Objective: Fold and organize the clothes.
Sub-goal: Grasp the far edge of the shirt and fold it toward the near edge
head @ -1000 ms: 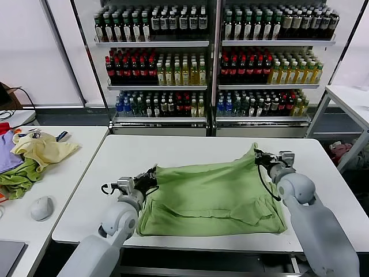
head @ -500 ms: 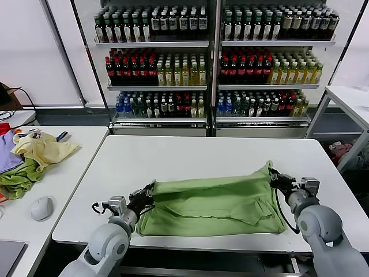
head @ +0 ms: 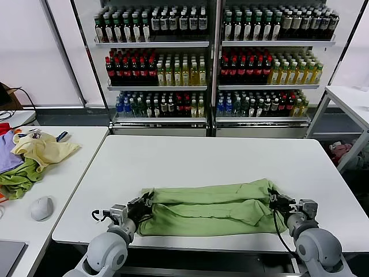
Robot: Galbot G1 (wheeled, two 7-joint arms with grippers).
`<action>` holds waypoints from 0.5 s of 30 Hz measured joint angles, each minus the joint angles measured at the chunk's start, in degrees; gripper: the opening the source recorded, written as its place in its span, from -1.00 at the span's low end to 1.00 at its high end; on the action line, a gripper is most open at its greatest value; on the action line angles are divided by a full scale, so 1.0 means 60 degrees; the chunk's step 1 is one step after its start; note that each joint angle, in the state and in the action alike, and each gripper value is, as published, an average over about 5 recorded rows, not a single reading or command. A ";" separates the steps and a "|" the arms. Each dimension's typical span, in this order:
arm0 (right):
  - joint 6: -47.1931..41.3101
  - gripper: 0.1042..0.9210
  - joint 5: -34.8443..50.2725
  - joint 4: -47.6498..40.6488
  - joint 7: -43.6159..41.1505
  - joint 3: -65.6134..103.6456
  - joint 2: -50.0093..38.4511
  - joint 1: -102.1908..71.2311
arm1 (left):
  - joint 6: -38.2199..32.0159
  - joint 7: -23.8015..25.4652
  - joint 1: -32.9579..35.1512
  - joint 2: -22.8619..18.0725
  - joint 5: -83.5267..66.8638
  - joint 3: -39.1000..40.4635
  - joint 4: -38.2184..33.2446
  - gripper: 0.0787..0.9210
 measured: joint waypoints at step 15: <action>0.0402 0.49 -0.1166 0.0444 -0.0221 0.0134 0.0537 -0.0936 | -0.0291 -0.1091 0.1185 -0.1360 0.2156 -0.0235 -0.0613 0.45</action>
